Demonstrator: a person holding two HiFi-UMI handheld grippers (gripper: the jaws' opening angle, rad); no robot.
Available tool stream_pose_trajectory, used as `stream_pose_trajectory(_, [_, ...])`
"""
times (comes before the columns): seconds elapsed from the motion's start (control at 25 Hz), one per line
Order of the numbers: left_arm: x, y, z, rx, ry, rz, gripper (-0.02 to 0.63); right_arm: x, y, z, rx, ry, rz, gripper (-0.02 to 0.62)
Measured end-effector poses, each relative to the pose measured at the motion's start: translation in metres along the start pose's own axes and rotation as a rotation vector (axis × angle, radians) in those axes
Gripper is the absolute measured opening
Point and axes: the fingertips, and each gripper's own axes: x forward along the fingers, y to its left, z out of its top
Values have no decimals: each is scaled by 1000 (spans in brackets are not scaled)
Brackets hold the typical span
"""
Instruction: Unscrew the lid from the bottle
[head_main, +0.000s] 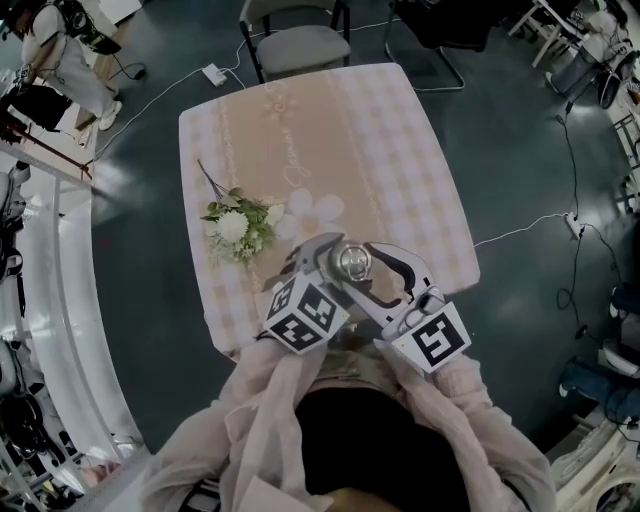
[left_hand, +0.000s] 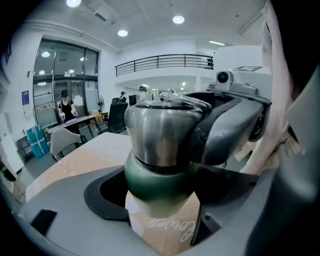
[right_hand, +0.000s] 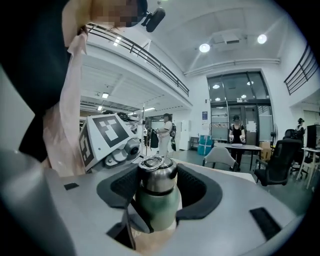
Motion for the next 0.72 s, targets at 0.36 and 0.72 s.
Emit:
stream_pose_trajectory(0.36, [1, -16, -5, 52, 34, -68, 400, -13, 16, -16, -190, 148, 362, 245])
stream_pose_trajectory(0.72, [-1, -28, -4, 67, 39, -116, 400, -22, 18, -13, -150, 132, 652, 247])
